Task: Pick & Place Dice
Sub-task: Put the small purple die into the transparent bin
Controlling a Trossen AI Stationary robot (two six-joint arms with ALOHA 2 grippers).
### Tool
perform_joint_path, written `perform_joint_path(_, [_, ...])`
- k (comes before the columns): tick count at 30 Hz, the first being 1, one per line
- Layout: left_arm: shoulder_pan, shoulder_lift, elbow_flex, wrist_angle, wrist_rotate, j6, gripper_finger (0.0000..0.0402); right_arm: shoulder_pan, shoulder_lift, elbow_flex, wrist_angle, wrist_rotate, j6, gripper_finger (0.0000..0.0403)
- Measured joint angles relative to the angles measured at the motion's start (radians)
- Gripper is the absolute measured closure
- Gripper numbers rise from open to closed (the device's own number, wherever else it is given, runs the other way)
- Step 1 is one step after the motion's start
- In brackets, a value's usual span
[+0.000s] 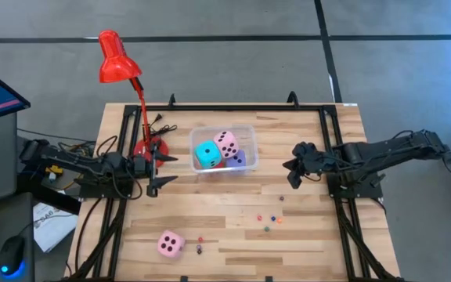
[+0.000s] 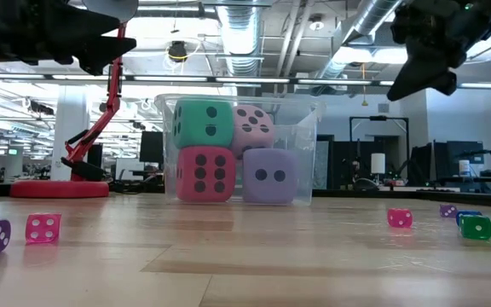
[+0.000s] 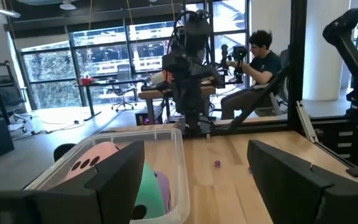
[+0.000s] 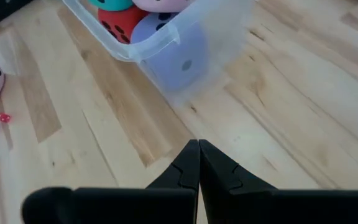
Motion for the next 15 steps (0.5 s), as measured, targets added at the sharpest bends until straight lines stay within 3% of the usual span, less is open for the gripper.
perform_joint_path(15, [0.000, 0.001, 0.000, 0.001, -0.046, -0.001, 0.0128, -0.001, 0.000, 0.009, -0.036, -0.238, 0.013, 0.0403])
